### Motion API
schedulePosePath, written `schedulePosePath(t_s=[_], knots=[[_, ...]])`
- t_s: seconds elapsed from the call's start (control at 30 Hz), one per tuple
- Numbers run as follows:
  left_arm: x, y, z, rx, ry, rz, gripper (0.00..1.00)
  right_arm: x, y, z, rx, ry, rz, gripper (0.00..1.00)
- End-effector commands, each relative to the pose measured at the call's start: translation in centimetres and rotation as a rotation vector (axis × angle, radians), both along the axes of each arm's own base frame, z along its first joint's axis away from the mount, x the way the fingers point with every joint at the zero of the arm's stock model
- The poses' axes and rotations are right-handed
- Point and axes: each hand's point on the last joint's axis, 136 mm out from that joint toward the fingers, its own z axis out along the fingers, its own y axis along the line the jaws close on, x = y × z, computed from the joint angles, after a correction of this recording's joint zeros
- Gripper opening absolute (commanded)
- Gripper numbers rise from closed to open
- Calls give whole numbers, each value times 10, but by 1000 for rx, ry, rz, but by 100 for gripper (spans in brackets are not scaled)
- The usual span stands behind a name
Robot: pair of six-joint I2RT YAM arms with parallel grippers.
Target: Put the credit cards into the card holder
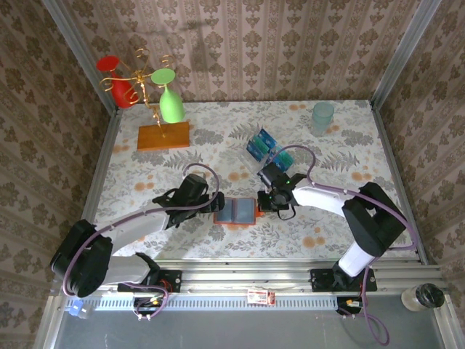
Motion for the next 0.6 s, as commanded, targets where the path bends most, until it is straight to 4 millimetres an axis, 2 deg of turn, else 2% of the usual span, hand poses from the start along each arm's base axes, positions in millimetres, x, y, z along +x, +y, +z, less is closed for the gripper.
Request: schedulePosePath(t_s=[0.0,0.03,0.13,0.2,0.37,0.47,0.57], knots=[[5,-8,9,-1,-21,-28,100,-4,-13,5,-20,-15,-28,6],[5,-9,10,-1,-23,-28,100,-3,-14,8,-15,-18,-32,12],[5,-9,11,2,-22,-30,100,5,-16,31,20,-64,-27,40],[5,-9,13,0,-25,-31,100,12,-21,51,39,-103,-27,50],[7,-9,19,-14,-34,-20,100,44,-48,101,7,-194,-39,54],[8,-11,22,-32,-37,-19,100,64,-61,116,-39,-220,-37,54],[10,-10,22,-37,-34,-14,100,80,-64,121,-106,-229,-1,53]])
